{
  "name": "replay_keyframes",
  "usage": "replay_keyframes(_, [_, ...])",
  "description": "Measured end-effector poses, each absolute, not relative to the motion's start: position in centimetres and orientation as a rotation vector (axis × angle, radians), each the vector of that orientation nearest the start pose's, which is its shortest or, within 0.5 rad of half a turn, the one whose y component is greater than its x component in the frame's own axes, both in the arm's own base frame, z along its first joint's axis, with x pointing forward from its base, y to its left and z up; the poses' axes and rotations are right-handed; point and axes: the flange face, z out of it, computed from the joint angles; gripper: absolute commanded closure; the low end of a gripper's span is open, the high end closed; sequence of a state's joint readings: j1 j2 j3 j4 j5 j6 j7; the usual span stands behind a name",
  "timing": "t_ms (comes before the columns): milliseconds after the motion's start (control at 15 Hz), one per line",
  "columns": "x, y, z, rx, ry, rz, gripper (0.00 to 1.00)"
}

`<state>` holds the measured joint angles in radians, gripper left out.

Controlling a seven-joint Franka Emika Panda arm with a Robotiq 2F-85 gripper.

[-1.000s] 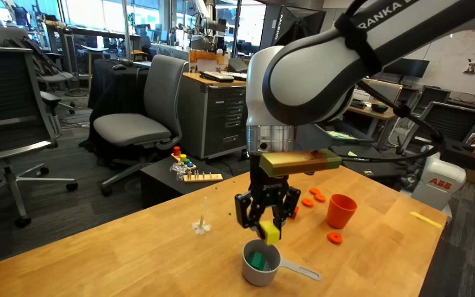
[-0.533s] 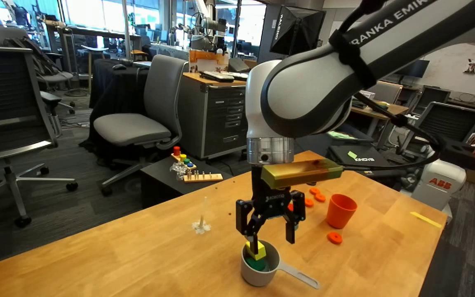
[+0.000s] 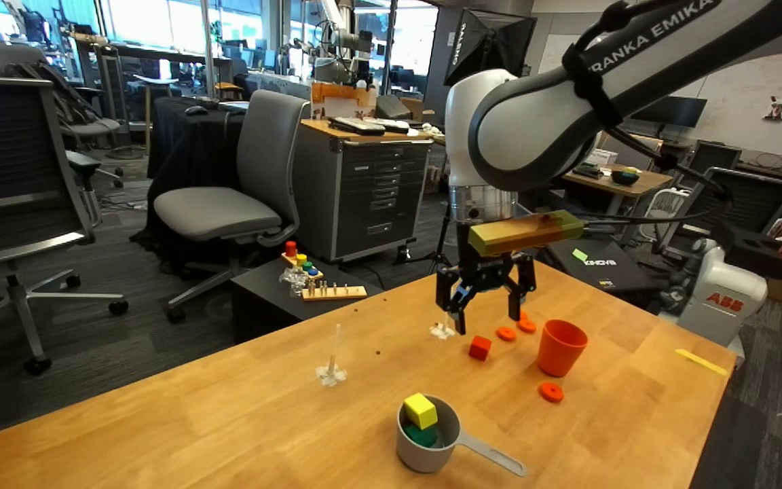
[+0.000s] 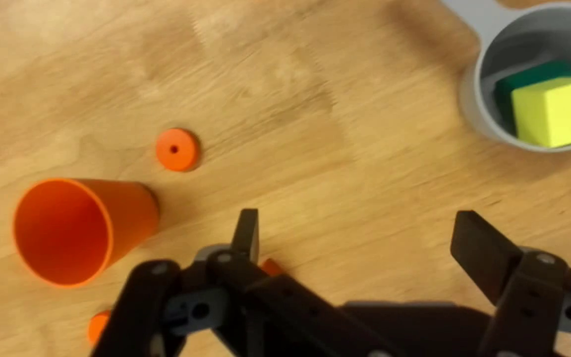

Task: Put the blocks inside the grey cup

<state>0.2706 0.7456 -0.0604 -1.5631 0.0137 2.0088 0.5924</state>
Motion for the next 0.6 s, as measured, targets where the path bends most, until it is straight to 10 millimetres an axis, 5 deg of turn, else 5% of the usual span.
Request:
replay_keyframes(267, [66.6,10.1,18.4,-3.173,0.876,0.327,0.0])
replay_keyframes(600, [67.4,9.1,15.9,-3.057,1.171,0.249,0.0])
